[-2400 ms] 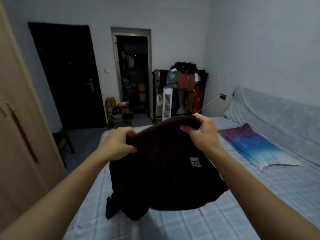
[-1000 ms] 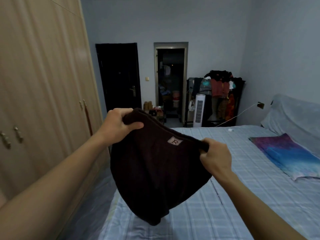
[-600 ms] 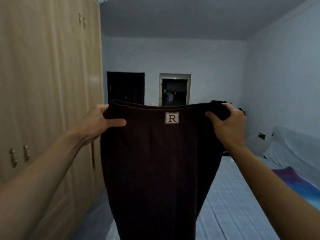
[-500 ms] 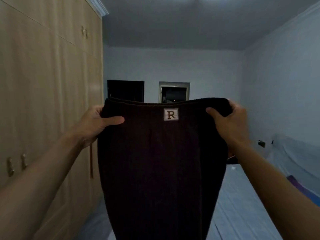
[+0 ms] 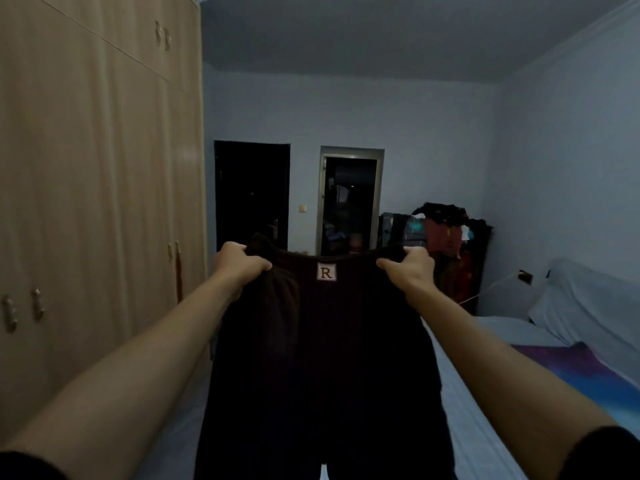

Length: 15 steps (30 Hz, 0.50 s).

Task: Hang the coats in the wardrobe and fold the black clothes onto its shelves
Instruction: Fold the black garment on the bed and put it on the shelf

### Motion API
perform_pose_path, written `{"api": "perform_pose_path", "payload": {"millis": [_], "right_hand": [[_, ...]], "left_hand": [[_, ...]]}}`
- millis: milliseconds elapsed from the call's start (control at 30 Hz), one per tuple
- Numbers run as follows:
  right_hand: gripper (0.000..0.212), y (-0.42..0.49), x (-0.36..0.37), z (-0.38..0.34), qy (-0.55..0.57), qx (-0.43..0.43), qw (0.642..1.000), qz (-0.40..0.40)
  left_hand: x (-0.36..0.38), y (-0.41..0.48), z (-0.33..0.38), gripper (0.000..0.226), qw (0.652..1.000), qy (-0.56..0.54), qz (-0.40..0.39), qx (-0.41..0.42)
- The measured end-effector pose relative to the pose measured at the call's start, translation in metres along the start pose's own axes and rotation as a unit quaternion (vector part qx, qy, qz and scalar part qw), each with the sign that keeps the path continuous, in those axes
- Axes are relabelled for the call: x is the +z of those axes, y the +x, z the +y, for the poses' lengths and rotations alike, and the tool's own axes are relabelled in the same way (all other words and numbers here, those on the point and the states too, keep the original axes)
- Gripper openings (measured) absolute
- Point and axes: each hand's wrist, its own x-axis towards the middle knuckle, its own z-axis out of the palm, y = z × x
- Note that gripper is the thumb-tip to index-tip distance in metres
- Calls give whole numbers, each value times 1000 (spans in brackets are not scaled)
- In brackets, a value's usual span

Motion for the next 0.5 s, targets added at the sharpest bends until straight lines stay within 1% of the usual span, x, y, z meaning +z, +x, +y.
{"api": "perform_pose_path", "payload": {"millis": [33, 100, 167, 233, 300, 367, 400, 500], "right_hand": [[13, -1, 9, 2, 21, 24, 999, 9], [14, -8, 25, 2, 82, 55, 995, 15], [12, -19, 39, -4, 163, 66, 984, -13], [9, -33, 51, -11, 220, 54, 973, -46], [10, -46, 55, -15, 240, 27, 968, -64], [8, -55, 50, -15, 252, 8, 964, -84], [10, -60, 46, -15, 264, 3, 959, -106], [37, -71, 34, -17, 285, -25, 941, -179]], "left_hand": [[11, 1, -4, 28, 1000, -12, 21, -4], [31, -10, -9, 25, 998, -39, 44, 9], [50, -30, -7, 21, 997, -46, 46, 48], [67, -54, -2, 21, 993, -31, 41, 103], [75, -75, 5, 23, 988, -33, 41, 143], [76, -88, 8, 25, 985, -53, 28, 165], [75, -93, 9, 26, 983, -60, 19, 170], [71, -103, 11, 34, 981, -75, -28, 178]]}}
